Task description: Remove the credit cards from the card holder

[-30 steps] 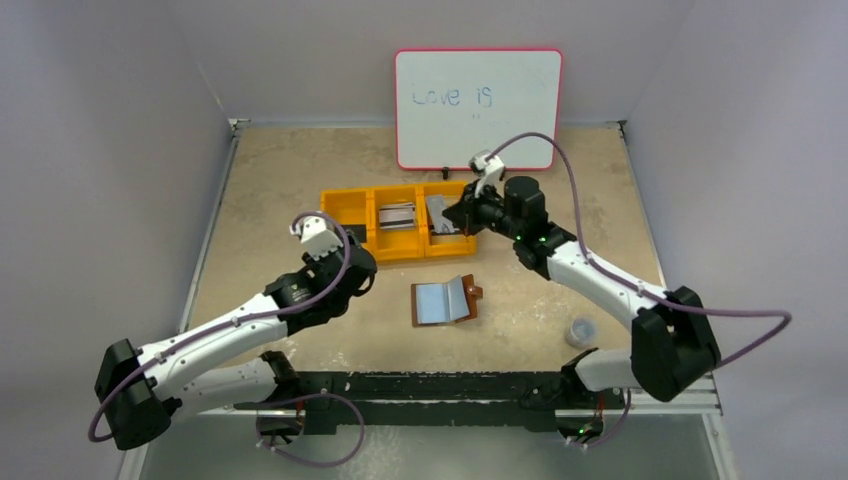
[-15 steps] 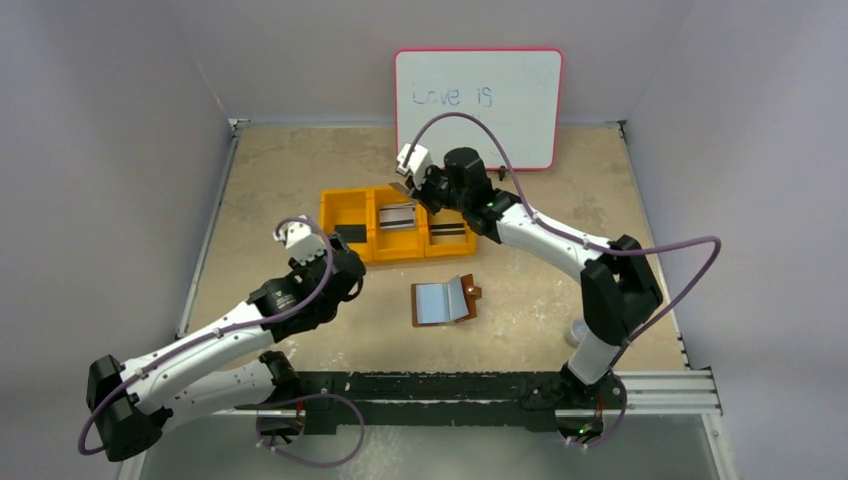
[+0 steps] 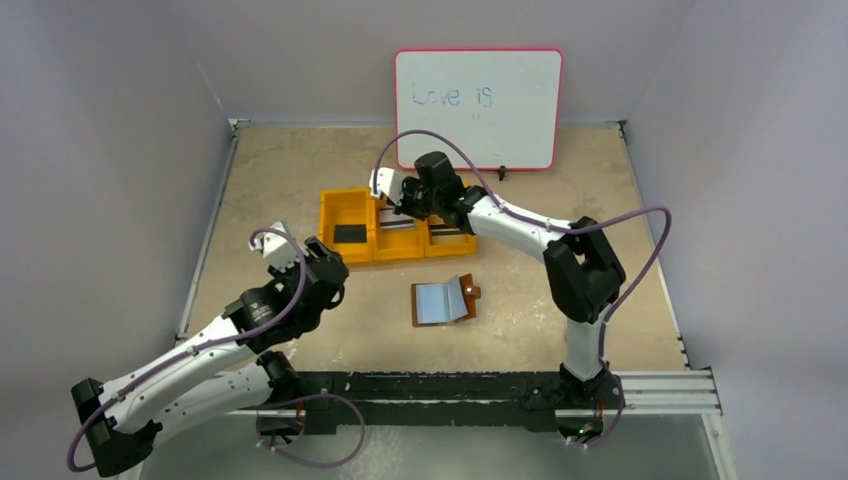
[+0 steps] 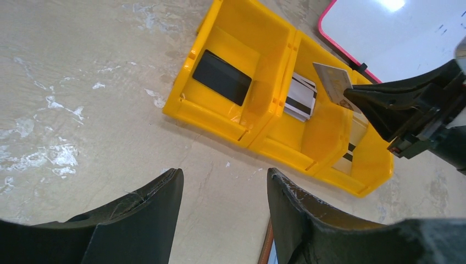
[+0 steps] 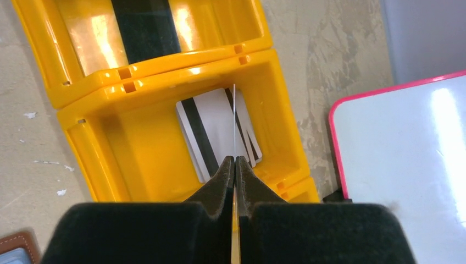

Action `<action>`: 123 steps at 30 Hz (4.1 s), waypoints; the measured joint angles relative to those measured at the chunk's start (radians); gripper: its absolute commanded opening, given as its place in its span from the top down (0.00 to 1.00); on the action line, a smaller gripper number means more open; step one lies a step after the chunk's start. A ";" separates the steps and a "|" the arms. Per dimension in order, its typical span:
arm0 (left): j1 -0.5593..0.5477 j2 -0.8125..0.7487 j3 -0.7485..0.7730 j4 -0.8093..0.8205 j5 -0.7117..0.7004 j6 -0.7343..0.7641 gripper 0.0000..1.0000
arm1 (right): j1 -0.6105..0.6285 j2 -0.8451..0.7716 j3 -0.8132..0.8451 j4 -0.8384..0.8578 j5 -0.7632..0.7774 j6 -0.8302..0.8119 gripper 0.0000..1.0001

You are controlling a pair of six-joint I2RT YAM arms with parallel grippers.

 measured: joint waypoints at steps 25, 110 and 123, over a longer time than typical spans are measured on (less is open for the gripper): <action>0.000 -0.089 -0.014 -0.066 -0.027 -0.010 0.43 | 0.069 0.186 0.080 0.039 0.280 -0.167 0.84; 0.000 -0.080 -0.031 -0.084 -0.013 -0.052 0.43 | 0.029 0.248 0.089 0.008 0.038 0.396 1.00; 0.000 -0.080 -0.031 -0.084 -0.013 -0.052 0.43 | 0.029 0.261 0.092 0.054 0.129 0.423 1.00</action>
